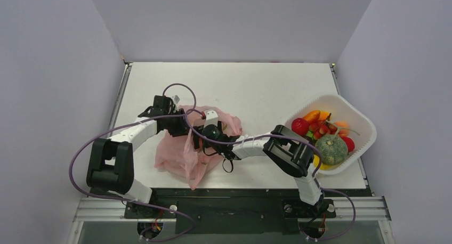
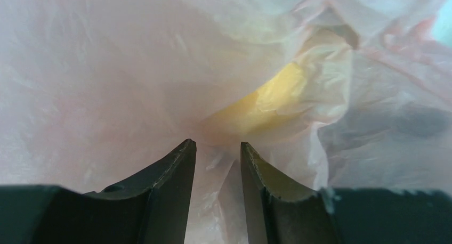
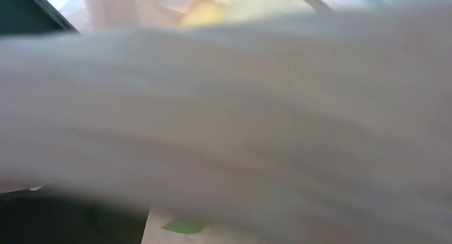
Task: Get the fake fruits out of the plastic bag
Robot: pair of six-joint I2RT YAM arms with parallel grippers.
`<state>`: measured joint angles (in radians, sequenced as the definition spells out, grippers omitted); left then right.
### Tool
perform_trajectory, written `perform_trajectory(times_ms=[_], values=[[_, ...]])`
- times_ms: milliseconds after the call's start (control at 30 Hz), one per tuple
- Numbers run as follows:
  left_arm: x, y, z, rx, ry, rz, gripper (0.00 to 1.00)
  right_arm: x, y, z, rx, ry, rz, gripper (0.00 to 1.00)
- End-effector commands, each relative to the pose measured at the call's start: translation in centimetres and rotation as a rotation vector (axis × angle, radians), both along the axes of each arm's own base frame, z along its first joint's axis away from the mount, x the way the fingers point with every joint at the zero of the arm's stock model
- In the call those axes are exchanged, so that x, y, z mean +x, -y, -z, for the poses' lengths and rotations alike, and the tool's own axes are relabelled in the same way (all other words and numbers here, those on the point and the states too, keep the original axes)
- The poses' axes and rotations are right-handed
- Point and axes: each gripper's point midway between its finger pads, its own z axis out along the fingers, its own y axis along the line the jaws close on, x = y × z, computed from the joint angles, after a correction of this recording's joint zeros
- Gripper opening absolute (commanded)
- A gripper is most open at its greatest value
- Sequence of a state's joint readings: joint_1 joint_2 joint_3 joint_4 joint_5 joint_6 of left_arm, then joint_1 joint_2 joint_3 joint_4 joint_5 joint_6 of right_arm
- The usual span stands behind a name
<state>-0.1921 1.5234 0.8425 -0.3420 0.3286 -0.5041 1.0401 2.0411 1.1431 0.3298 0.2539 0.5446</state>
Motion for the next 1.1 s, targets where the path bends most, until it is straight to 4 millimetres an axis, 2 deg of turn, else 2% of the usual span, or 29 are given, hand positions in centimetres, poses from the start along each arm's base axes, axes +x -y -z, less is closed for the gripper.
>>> perform_trajectory(times_ms=[0, 200, 300, 433, 600, 667, 833, 1000, 1067], values=[[3.1, -0.4, -4.5, -0.006, 0.111, -0.003, 0.34, 1.2, 1.0, -4.8, 0.118, 0.047, 0.026, 0.77], [6.9, -0.5, -4.7, -0.008, 0.140, -0.028, 0.35, 1.2, 2.1, -5.7, 0.130, 0.049, 0.036, 0.76], [8.7, 0.2, -3.9, -0.019, 0.115, -0.023, 0.34, 1.6, 2.2, -6.2, 0.143, 0.055, 0.038, 0.76], [9.8, 1.3, -2.1, -0.016, 0.082, -0.010, 0.34, 2.4, 2.1, -6.3, 0.166, 0.044, 0.042, 0.76], [8.0, 2.2, 0.7, 0.001, 0.002, 0.008, 0.34, 3.2, 1.1, -5.9, 0.171, 0.026, 0.028, 0.76], [7.6, 3.0, 1.1, -0.018, 0.001, 0.029, 0.33, 3.6, 0.8, -5.6, 0.170, 0.027, 0.024, 0.76], [6.0, 4.8, 1.5, -0.048, -0.026, 0.096, 0.33, 4.0, 0.4, -4.3, 0.128, 0.020, 0.012, 0.76], [5.5, 4.7, 1.4, -0.040, -0.024, 0.091, 0.33, 2.9, 1.1, -3.3, 0.100, -0.001, 0.000, 0.76], [5.8, 4.4, 1.0, -0.029, -0.007, 0.093, 0.33, 2.4, 1.4, -3.4, 0.094, 0.006, -0.002, 0.77]])
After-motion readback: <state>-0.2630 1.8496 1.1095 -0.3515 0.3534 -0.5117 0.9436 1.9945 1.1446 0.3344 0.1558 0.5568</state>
